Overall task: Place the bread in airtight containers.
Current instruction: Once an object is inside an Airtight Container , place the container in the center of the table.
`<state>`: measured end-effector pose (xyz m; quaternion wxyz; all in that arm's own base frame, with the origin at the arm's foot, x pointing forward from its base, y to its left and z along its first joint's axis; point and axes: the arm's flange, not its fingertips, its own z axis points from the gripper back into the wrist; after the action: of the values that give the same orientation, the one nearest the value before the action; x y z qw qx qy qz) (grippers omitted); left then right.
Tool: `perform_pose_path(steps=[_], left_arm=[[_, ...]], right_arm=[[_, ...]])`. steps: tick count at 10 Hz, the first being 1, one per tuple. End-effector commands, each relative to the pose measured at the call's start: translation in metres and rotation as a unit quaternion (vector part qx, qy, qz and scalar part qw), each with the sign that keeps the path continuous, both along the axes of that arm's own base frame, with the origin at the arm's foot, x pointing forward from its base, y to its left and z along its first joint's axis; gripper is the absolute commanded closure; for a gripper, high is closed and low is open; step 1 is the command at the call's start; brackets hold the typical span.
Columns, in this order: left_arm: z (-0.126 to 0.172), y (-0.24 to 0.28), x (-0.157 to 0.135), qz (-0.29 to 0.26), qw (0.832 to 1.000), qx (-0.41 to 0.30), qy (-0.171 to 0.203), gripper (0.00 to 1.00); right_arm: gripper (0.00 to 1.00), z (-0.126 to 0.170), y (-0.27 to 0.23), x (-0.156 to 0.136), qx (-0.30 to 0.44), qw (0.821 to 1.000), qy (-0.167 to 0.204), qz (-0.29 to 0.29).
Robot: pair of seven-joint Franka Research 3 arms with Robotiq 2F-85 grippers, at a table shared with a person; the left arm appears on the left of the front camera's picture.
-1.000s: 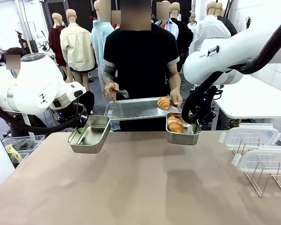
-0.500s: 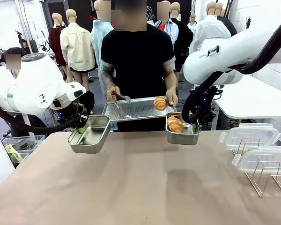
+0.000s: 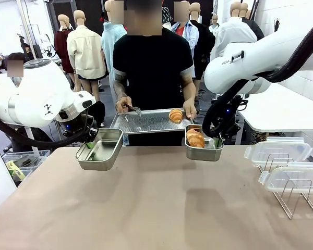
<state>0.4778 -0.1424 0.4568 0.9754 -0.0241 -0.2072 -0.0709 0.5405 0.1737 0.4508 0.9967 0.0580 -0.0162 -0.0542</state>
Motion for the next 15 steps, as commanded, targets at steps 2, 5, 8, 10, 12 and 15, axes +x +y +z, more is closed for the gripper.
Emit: perform_pose_path(steps=[2, 5, 8, 10, 12, 15], left_arm=[[0.002, 0.003, 0.001, -0.003, 1.000, -0.002, -0.006, 1.00], [0.002, 0.003, 0.001, -0.003, 1.000, -0.002, -0.006, 1.00], [0.002, 0.003, 0.001, -0.003, 1.000, -0.002, -0.006, 1.00], [0.002, 0.003, 0.001, -0.003, 1.000, -0.002, -0.006, 1.00], [0.002, 0.003, 0.001, -0.003, 1.000, -0.002, -0.006, 1.00], [0.002, 0.003, 0.001, -0.003, 1.000, -0.002, -0.006, 1.00]], right_arm=[[1.00, 0.001, -0.001, -0.003, 0.005, 1.000, -0.010, 0.002], [1.00, 0.001, -0.001, -0.003, 0.005, 1.000, -0.010, 0.002], [1.00, -0.014, 0.002, 0.004, -0.001, 1.000, 0.007, -0.005], [1.00, -0.041, 0.007, 0.012, -0.008, 1.000, 0.029, 0.003], [1.00, -0.063, 0.014, 0.011, -0.027, 0.998, 0.046, 0.020], [1.00, -0.096, 0.021, 0.019, -0.047, 0.998, 0.043, 0.029]])
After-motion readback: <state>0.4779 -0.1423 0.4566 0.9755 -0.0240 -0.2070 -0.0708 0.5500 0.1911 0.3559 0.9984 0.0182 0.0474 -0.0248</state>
